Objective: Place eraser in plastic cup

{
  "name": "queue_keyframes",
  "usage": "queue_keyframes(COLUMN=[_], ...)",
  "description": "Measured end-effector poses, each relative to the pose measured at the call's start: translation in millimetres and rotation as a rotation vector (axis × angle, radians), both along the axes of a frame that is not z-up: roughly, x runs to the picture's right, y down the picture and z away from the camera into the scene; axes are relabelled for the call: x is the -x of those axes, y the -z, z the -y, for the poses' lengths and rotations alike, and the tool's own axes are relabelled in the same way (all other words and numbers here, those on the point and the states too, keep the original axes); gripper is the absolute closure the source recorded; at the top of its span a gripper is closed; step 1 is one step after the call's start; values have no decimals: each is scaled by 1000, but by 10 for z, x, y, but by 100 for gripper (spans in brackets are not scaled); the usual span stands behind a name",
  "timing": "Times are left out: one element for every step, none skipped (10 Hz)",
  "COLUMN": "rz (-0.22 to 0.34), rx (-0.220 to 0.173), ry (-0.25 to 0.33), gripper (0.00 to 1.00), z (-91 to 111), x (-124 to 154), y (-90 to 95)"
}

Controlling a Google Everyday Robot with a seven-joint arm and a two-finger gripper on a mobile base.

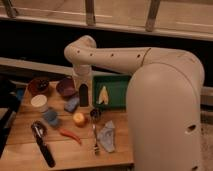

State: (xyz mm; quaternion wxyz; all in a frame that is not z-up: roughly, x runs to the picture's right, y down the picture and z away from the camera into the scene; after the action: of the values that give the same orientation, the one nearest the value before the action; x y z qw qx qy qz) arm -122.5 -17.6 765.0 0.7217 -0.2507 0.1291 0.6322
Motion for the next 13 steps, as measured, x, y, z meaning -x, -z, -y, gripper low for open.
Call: queue_keyframes(rz=[54,112,178,243,308,356,412,486,517,542,566,576,587], rx=[-17,-28,-39,-48,-53,-59,-61,-58,-58,-59,-60,-63,-68], ry=[22,37,55,78,104,122,140,164,174,187,201,211,210], gripper=[100,100,100,100,100,100,100,100,100,100,100,100,100], z=[52,95,128,114,48,0,-57,-157,-208,-246,-282,-309,-319], x=[237,450,664,869,1077,1226,1397,1625,1712,1765,1833,1914,1949], y=[-16,-20,-1,63,155,231,309,399,441,450,433,430,395])
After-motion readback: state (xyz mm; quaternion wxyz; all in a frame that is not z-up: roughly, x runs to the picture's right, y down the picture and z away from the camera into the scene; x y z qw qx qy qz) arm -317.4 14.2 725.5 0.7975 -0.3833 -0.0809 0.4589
